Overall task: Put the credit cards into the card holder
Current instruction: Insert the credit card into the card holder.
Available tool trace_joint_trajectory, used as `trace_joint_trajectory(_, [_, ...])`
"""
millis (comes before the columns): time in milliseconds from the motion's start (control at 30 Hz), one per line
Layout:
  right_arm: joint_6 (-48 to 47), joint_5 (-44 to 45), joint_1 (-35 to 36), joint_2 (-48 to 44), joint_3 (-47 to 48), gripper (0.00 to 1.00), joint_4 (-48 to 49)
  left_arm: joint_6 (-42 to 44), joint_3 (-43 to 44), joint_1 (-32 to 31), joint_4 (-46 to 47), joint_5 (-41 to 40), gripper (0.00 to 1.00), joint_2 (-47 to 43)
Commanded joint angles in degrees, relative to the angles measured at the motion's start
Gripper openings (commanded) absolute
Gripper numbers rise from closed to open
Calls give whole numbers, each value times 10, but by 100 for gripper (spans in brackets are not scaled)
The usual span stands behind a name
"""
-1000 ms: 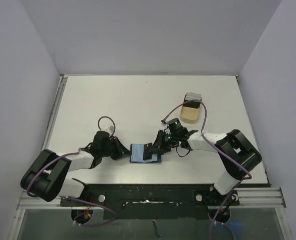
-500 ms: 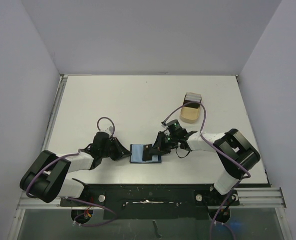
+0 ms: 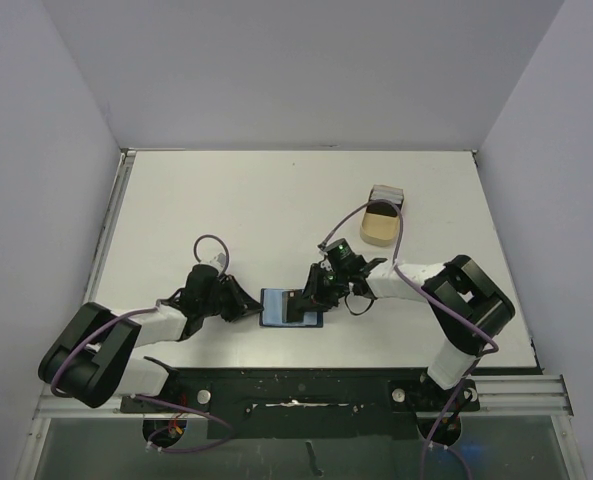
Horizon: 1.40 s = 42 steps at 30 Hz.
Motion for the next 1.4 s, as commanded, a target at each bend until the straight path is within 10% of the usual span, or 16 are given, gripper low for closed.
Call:
trace_joint_trajectory(0, [-19,47,11,-1,29,19,-53,-7,-4,-3,11,-8,0,-19])
trace_joint_trajectory(267, [-47,143,19,-41,69,41,-153,-24,-17,-4,26,-14,0,-28])
trace_joint_trajectory(967, [-30,89,69,28,103,41,-63,-38,-18,-15,51,-6,0,-21])
trace_joint_trajectory(1367, [-50,181,73,-8,136,40,-188,-38,-20,-16,45,-12,0,-26])
